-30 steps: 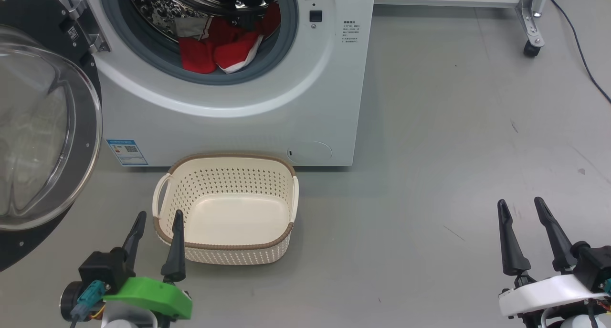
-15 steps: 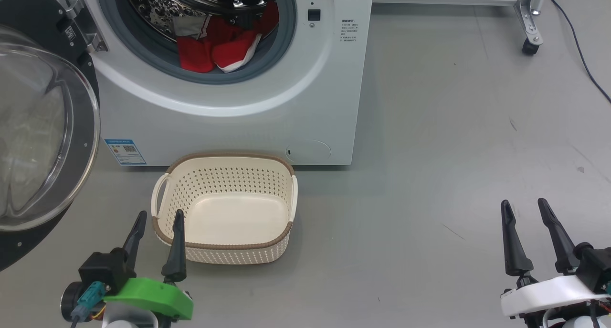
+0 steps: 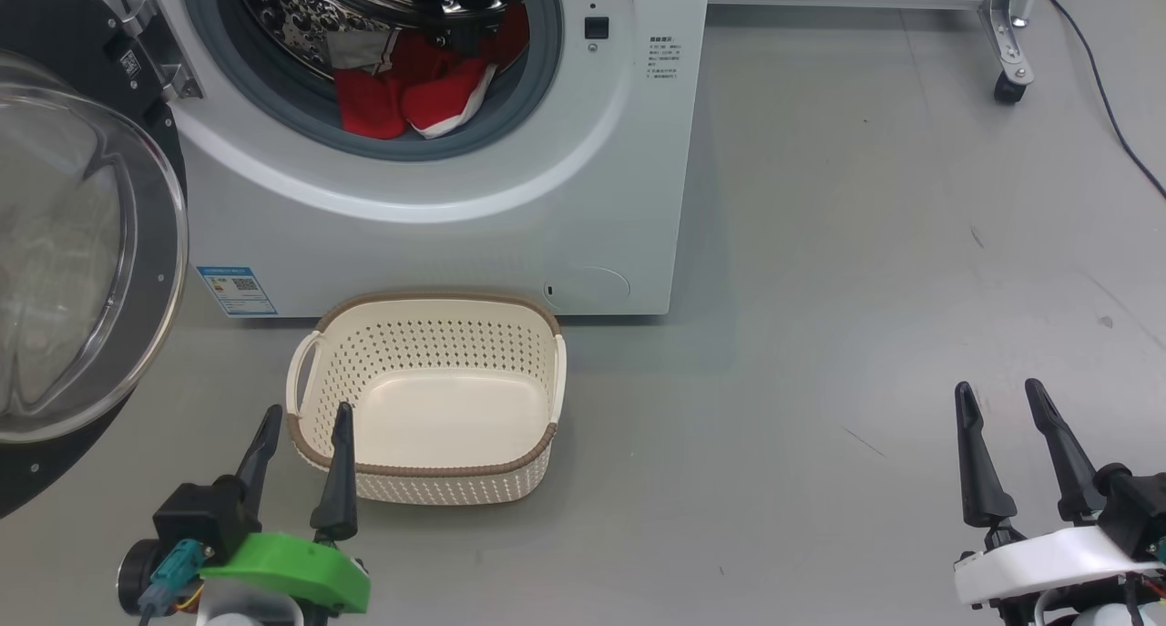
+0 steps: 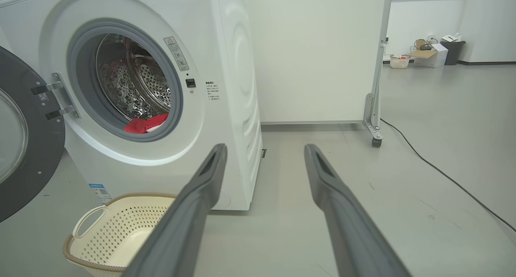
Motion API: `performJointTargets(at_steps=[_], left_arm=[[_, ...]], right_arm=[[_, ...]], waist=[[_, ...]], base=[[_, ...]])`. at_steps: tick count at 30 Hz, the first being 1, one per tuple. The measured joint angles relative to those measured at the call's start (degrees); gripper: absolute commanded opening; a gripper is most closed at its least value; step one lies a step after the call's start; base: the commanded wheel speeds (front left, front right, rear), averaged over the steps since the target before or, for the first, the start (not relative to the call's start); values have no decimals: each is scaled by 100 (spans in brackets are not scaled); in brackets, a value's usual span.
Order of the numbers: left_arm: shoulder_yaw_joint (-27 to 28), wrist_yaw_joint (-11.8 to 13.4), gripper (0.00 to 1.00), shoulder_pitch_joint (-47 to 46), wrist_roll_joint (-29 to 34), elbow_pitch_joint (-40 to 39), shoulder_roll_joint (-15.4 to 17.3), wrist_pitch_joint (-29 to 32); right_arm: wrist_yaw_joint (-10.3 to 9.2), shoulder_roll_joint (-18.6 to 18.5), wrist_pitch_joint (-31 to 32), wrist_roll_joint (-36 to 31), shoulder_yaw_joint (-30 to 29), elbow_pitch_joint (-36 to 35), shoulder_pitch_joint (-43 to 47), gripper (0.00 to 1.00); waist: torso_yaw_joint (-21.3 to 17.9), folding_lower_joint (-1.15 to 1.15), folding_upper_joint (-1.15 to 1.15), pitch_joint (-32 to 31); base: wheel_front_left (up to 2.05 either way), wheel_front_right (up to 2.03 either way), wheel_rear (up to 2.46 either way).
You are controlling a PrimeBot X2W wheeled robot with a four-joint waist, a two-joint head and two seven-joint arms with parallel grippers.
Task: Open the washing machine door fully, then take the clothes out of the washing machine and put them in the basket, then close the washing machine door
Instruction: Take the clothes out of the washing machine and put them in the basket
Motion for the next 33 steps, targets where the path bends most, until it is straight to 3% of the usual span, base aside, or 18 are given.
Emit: performJointTargets(at_steps=[13, 33], left_arm=[[-23, 1, 100, 4, 86, -44, -5, 0], [-156, 0, 100, 124, -267, -81, -16, 0]], right_arm=[[25, 3, 0, -49, -7, 7, 0, 100], [57, 18, 0, -51, 4, 38, 6, 100]], waist=[[-3, 0, 0, -12], [1, 0, 0, -41]], base=[[0, 0, 0], [40, -40, 0]])
